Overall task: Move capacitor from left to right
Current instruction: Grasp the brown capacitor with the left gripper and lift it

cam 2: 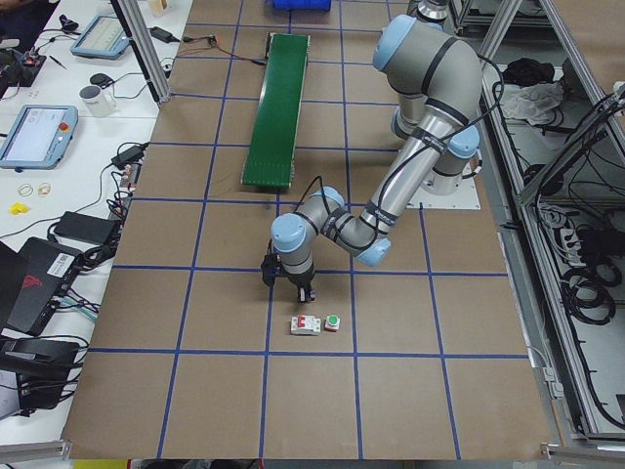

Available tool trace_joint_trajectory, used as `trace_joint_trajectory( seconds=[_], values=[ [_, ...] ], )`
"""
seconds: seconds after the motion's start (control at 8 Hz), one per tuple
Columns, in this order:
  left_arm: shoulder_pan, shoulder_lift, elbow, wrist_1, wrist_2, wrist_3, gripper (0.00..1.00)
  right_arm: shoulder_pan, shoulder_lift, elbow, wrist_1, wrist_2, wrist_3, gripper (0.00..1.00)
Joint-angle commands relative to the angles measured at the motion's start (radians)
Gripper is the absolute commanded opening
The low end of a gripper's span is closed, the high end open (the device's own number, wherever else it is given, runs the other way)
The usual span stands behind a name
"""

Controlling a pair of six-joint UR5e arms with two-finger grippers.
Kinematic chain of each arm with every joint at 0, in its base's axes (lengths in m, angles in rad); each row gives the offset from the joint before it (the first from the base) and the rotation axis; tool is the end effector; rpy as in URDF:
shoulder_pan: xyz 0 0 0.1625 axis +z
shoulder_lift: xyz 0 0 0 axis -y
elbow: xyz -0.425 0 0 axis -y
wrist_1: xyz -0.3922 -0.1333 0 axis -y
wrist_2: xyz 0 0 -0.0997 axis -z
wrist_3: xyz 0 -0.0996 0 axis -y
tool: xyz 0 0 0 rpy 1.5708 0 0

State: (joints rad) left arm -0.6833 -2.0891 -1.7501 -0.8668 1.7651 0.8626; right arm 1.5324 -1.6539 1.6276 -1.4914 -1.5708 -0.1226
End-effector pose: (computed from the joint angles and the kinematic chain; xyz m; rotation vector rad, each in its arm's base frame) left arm 0.4022 -0.4745 0.1827 -0.0383 3.0041 0.2186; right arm 0.1159 -0.4558 0.4916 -0.1320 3.1334 0.0830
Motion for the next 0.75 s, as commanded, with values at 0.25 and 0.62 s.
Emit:
trace_joint_trajectory(
  seconds=[0.25, 0.62],
  values=[
    [-0.095, 0.218, 0.001, -0.27, -0.073, -0.052, 0.0, -0.001, -0.001, 0.0, -0.001, 0.0, 0.0, 1.0],
    [-0.344, 0.38, 0.001, -0.307, -0.11, -0.092, 0.0, -0.001, 0.0, 0.0, 0.0, 0.0, 0.0, 1.0]
  ],
)
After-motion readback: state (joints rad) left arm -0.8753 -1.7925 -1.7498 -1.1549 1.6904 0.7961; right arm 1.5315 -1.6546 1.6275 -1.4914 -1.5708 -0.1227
